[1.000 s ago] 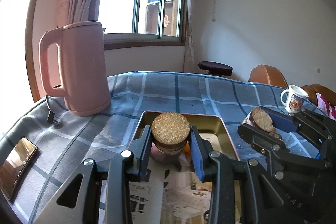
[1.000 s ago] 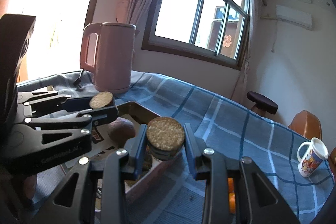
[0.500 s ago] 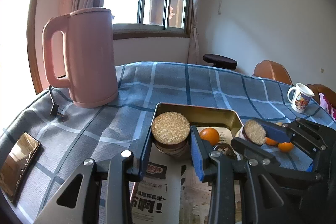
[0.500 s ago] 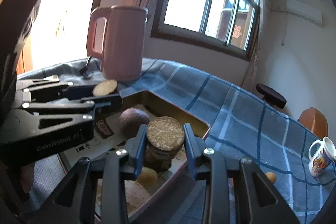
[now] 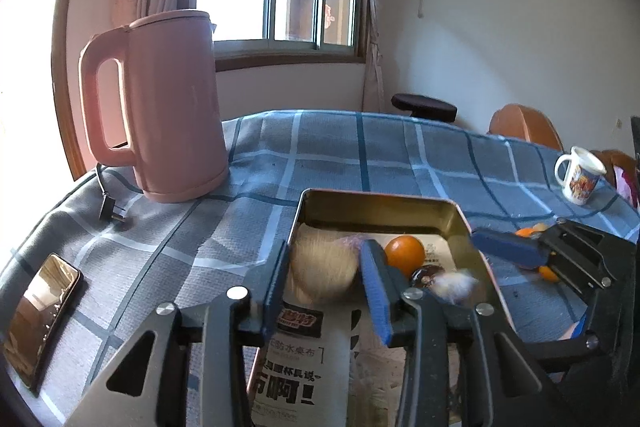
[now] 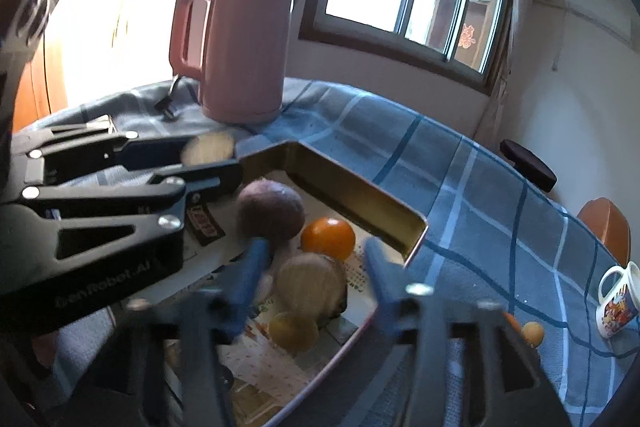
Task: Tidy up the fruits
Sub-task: 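Lower both slices into the tin and open both tools, then grasp an orange with the right tool while the left tool grasps another orange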
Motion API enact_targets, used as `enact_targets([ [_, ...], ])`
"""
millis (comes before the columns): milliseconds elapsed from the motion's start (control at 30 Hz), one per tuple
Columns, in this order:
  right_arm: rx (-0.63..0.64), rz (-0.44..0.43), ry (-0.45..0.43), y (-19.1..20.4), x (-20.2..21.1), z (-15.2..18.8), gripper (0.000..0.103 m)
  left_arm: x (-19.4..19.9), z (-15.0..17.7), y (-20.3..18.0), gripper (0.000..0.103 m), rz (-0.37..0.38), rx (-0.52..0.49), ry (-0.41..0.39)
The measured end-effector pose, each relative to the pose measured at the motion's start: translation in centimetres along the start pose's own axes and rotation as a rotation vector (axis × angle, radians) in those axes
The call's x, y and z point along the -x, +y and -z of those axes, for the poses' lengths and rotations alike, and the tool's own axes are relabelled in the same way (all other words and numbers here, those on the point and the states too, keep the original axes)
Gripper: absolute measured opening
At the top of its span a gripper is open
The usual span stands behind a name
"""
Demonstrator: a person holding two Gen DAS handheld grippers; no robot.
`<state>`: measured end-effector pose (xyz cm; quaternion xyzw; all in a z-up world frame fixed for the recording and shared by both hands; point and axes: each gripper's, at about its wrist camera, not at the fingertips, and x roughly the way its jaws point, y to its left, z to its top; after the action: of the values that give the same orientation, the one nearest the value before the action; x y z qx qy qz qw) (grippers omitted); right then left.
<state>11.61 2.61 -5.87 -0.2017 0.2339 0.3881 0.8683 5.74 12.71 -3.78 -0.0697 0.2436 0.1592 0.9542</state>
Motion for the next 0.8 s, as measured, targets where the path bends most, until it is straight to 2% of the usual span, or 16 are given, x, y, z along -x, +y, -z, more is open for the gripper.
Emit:
enact_targets([
  [133, -0.030, 0.026, -0.024, -0.9, 1.2, 0.3, 0.068, 0.9, -0.2, -0.2, 0.061, 0.004, 0.018, -0.034],
  [233, -0.057, 0.054, -0.033, -2.4, 2.7, 1.1, 0.069, 1.6, -0.3, -0.8, 0.061, 0.019, 0.011, -0.051],
  [500, -0.182, 0.250, 0.032, -10.3, 5.9, 5.5, 0.069, 2.3, -0.1, -3.9, 0.067, 0.076, -0.014, -0.072],
  [600, -0.250, 0.269, 0.068, -12.7, 5.9, 6.5, 0.069, 2.3, 0.2, -5.5, 0.067, 0.099, -0.047, -0.067],
  [800, -0.272, 0.246, 0.135, -13.6, 4.7, 6.9, 0.067, 2.0, 0.5, -7.9, 0.067, 0.132, -0.093, -0.051],
])
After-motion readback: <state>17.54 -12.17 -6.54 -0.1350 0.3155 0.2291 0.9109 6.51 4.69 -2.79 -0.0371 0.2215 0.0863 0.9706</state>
